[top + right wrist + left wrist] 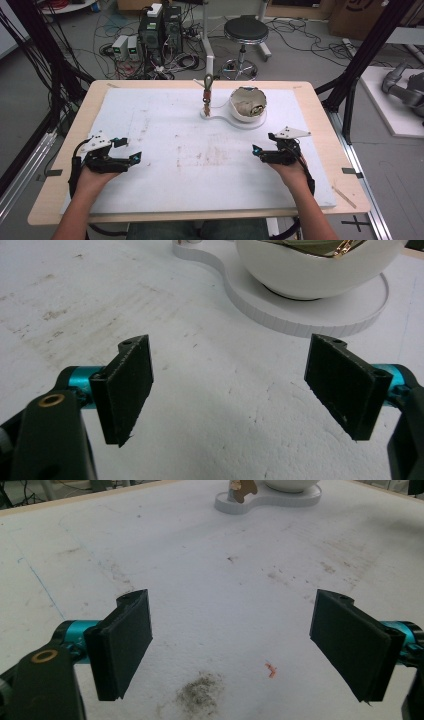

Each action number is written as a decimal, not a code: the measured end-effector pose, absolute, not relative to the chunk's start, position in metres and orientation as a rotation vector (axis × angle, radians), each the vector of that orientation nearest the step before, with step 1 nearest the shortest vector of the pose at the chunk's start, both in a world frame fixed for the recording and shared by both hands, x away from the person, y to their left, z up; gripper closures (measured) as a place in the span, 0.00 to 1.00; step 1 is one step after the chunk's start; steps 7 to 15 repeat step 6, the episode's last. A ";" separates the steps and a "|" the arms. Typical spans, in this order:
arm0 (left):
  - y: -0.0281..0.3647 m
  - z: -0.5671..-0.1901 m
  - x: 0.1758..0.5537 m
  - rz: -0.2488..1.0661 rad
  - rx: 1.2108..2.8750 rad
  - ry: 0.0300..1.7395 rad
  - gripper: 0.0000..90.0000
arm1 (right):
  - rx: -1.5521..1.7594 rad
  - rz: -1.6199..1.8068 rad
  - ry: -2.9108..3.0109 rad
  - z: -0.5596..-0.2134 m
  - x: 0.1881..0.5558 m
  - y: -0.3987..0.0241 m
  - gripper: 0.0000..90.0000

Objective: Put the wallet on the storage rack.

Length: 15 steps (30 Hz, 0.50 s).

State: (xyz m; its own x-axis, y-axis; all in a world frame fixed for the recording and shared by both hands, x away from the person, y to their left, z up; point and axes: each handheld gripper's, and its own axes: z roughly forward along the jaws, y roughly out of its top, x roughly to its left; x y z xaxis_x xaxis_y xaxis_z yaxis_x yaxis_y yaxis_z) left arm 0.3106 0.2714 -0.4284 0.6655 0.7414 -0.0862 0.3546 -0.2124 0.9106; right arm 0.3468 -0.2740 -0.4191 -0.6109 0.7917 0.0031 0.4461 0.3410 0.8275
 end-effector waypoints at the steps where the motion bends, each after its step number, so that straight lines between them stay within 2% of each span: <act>1: 0.272 -0.428 0.310 0.455 1.818 0.873 0.19 | 1.087 1.173 2.211 -0.419 0.347 -0.274 0.22; 15: 0.270 -0.429 0.311 0.452 1.823 0.873 0.19 | 1.090 1.177 2.206 -0.418 0.346 -0.274 0.22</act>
